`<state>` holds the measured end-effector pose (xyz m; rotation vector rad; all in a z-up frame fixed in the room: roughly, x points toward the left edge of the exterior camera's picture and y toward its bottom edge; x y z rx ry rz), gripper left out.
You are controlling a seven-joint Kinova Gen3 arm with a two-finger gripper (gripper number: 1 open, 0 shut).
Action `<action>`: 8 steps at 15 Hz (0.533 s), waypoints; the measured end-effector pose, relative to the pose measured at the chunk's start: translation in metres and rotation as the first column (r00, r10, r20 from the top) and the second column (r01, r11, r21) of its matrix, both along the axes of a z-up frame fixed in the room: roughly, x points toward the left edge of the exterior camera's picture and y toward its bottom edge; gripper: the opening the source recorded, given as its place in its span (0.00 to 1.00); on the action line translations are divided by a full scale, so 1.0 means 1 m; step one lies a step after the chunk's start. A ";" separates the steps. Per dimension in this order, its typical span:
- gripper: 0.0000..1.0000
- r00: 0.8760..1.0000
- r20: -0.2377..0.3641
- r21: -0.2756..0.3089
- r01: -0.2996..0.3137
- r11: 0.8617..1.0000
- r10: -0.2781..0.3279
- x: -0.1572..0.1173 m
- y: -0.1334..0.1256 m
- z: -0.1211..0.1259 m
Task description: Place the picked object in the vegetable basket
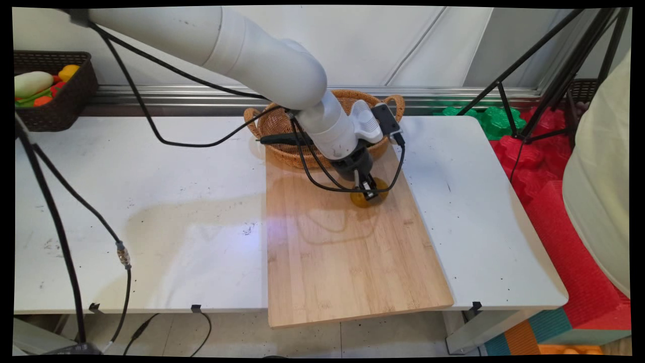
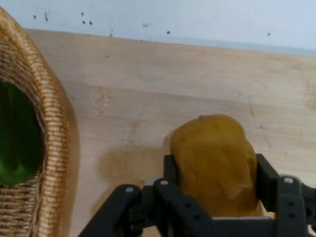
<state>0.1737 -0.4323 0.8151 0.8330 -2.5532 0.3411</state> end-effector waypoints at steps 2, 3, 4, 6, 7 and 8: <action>0.00 1.000 -0.007 -0.008 0.001 1.000 -0.001 0.002 0.005 0.008; 0.00 1.000 -0.016 -0.017 0.002 1.000 -0.003 0.003 0.010 0.016; 0.00 1.000 -0.028 -0.029 0.005 1.000 -0.006 0.005 0.014 0.027; 0.00 0.999 -0.049 -0.058 0.006 0.998 -0.009 0.011 0.025 0.051; 0.00 0.998 -0.064 -0.074 0.000 0.997 -0.005 0.016 0.031 0.066; 0.00 0.997 -0.078 -0.089 -0.011 0.996 0.004 0.023 0.037 0.080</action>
